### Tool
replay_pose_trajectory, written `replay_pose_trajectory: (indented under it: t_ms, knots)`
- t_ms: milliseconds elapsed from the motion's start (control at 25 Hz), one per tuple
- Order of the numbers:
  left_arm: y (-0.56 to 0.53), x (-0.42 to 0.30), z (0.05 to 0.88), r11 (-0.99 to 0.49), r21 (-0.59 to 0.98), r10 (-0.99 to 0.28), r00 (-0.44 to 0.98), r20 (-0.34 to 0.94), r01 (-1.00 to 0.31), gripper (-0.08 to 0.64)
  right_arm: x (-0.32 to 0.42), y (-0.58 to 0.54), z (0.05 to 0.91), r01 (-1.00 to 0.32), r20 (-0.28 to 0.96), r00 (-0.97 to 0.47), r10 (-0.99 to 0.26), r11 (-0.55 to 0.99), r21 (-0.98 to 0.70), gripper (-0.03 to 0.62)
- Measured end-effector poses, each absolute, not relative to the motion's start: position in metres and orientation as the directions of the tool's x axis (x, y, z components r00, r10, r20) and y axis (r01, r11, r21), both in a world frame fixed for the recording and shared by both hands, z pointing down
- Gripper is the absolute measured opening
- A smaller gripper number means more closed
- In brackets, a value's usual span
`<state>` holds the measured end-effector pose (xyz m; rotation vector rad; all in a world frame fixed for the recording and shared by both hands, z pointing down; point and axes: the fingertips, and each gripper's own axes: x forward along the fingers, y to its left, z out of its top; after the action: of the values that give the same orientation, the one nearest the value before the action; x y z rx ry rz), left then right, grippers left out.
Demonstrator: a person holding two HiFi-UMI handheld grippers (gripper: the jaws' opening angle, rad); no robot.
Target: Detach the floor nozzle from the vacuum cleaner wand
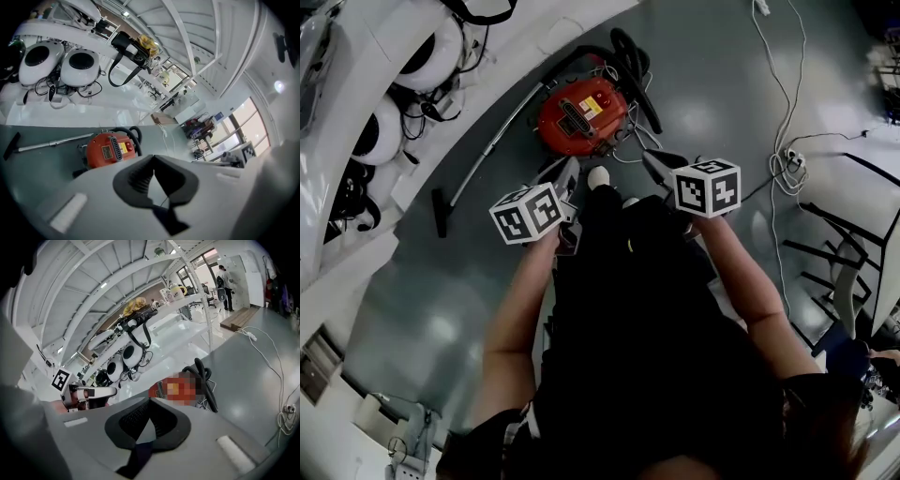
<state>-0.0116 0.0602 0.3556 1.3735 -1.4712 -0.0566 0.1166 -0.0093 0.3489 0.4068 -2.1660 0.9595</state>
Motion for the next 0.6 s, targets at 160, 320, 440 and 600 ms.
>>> replay_pose_trajectory:
  t_ms: [160,320,440,600]
  knots:
    - [0.055,-0.018,0.365,0.348,0.653,-0.731,0.242,0.638,-0.672,0.009,0.11,-0.015,0.356,-0.542,0.738,-0.675,0.015,0.668,-0.509,-0.005]
    - [0.049,-0.019,0.379,0.364,0.653,-0.716,0.248,0.652,-0.664,0.009,0.104,-0.024,0.364,-0.544,0.747,-0.665,0.026,0.669,-0.508,-0.005]
    - [0.049,-0.015,0.387,0.376,0.657,-0.715,0.247,0.654,-0.654,0.009,0.1,-0.03,0.37,-0.533,0.754,-0.656,0.034,0.686,-0.495,-0.005]
    - [0.042,-0.021,0.402,0.413,0.656,-0.712,0.225,0.665,-0.632,0.009,0.083,-0.042,0.38,-0.485,0.75,-0.658,0.072,0.721,-0.495,-0.005]
